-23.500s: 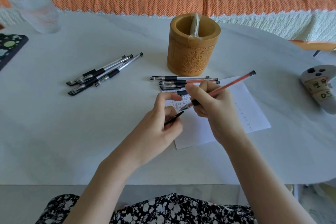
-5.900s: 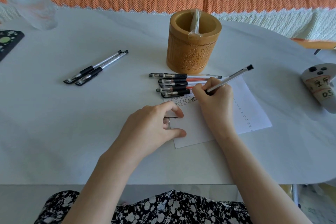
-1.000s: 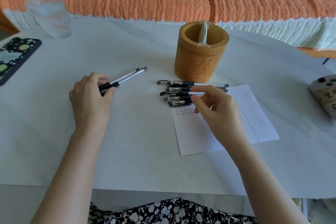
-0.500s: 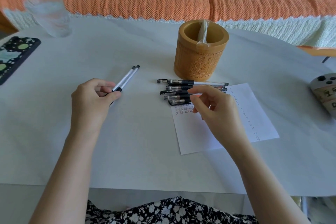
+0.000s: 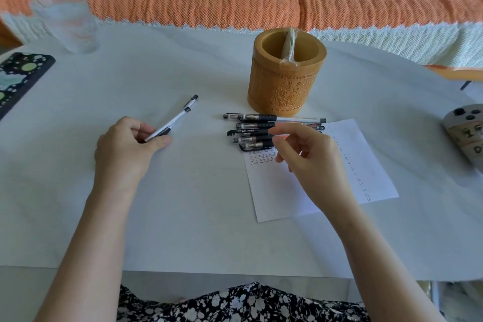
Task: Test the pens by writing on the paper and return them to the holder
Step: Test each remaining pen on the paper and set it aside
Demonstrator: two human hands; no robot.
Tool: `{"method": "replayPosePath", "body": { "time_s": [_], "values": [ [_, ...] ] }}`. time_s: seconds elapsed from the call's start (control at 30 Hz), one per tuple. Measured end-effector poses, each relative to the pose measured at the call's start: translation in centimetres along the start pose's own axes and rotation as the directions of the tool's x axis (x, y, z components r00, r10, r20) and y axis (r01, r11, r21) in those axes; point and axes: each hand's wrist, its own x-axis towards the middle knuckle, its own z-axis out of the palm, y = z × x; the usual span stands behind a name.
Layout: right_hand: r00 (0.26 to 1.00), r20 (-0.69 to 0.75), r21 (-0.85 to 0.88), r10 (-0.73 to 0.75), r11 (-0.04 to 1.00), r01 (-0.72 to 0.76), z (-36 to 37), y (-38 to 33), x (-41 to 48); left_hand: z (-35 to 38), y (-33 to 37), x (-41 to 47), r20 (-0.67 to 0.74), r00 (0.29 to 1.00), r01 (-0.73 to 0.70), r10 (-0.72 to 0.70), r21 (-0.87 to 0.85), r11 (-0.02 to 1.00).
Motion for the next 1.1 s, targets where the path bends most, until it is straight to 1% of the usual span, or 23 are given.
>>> {"method": "replayPosePath", "body": {
  "time_s": [0.1, 0.17, 0.23, 0.27, 0.3, 0.37, 0.43, 0.5, 0.53, 0.57, 0.7, 0.87, 1.0, 1.1],
  "values": [
    [1.000, 0.000, 0.001, 0.002, 1.000, -0.002, 0.0, 0.0, 0.0, -0.2, 0.4, -0.4, -0.042, 0.998, -0.052, 0.051, -0.019, 0.998],
    [1.000, 0.001, 0.017, 0.009, 1.000, -0.009, 0.0, -0.1, -0.1, -0.5, 0.8, -0.7, -0.094, 0.988, -0.125, 0.124, -0.004, 0.992],
    [1.000, 0.014, 0.076, 0.012, 0.997, -0.013, 0.0, -0.4, -0.2, -0.8, 1.6, -1.1, -0.123, 0.970, -0.215, 0.211, -0.018, 0.976],
    [1.000, 0.025, 0.127, 0.011, 0.992, -0.014, 0.1, -0.6, -0.2, -0.8, 2.3, -1.5, -0.111, 0.963, -0.255, 0.247, -0.064, 0.965],
    [0.999, 0.044, 0.189, 0.015, 0.982, -0.023, 0.1, -0.9, -0.3, -0.8, 3.2, -2.1, -0.075, 0.956, -0.290, 0.283, -0.124, 0.949],
    [0.993, 0.117, 0.316, 0.029, 0.947, -0.065, 0.2, -1.4, -0.4, -0.4, 5.1, -3.6, 0.055, 0.923, -0.361, 0.382, -0.229, 0.904],
    [0.978, 0.207, 0.394, 0.001, 0.915, -0.084, 0.3, -1.6, -0.6, 0.5, 6.4, -5.4, 0.204, 0.838, -0.448, 0.505, -0.270, 0.852],
    [0.972, 0.231, 0.448, -0.044, 0.891, -0.067, 0.5, -1.8, -0.7, 1.6, 6.9, -6.7, 0.311, 0.753, -0.503, 0.580, -0.297, 0.812],
    [0.975, 0.214, 0.467, -0.052, 0.883, -0.056, 0.4, -1.8, -0.7, 2.1, 7.0, -7.1, 0.344, 0.738, -0.494, 0.581, -0.313, 0.812],
    [0.981, 0.186, 0.475, -0.048, 0.879, -0.047, 0.3, -1.8, -0.7, 2.5, 7.0, -7.3, 0.360, 0.740, -0.473, 0.569, -0.323, 0.819],
    [0.998, 0.058, 0.478, 0.019, 0.877, -0.044, 0.0, -1.6, -0.6, 3.4, 6.7, -7.2, 0.356, 0.773, -0.436, 0.526, -0.305, 0.847],
    [0.999, 0.031, 0.476, 0.038, 0.878, -0.048, 0.3, -1.6, -0.7, 3.8, 6.3, -7.1, 0.382, 0.759, -0.471, 0.528, -0.240, 0.849],
    [0.995, -0.021, 0.546, 0.095, 0.835, -0.068, 0.0, -1.5, -0.4, 3.9, 5.9, -6.9, 0.417, 0.749, -0.479, 0.515, -0.196, 0.856],
    [0.993, -0.015, 0.572, 0.116, 0.816, -0.087, -0.2, -1.3, -0.1, 4.0, 6.0, -7.1, 0.429, 0.735, -0.487, 0.525, -0.204, 0.849]
  ]
}}
